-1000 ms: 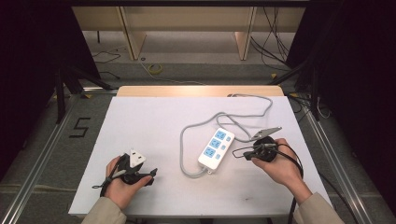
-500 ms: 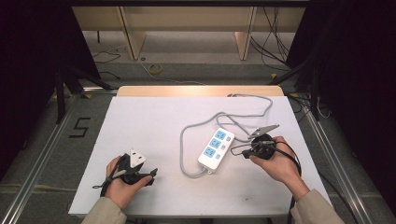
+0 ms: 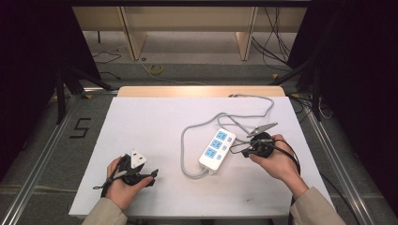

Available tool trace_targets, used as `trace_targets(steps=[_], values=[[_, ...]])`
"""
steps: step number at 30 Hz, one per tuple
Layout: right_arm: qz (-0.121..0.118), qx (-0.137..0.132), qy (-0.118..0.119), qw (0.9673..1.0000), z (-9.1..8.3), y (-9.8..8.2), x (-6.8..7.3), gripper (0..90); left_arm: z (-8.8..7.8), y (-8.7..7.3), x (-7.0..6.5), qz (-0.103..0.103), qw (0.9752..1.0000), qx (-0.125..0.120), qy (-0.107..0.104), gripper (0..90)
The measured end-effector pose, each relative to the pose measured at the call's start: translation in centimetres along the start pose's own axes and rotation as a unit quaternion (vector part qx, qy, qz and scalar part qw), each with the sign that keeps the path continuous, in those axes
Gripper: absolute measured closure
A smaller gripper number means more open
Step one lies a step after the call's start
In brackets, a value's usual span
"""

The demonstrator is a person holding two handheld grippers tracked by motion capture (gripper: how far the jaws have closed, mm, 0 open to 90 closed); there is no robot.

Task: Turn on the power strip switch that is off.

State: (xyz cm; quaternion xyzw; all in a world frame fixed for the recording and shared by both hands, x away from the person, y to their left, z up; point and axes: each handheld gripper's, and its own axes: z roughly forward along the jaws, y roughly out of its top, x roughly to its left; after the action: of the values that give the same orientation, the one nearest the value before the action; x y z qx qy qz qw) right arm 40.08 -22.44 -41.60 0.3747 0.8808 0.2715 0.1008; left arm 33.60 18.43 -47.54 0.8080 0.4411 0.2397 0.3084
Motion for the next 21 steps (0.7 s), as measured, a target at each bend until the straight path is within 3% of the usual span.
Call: trace_targets(steps=[21], values=[[-0.003, 0.012, 0.000, 0.9999, 0.5, 1.2, -0.3, 90.0, 0.1, 0.0, -0.1, -0.002, 1.0000, -0.001, -0.002, 22.3]])
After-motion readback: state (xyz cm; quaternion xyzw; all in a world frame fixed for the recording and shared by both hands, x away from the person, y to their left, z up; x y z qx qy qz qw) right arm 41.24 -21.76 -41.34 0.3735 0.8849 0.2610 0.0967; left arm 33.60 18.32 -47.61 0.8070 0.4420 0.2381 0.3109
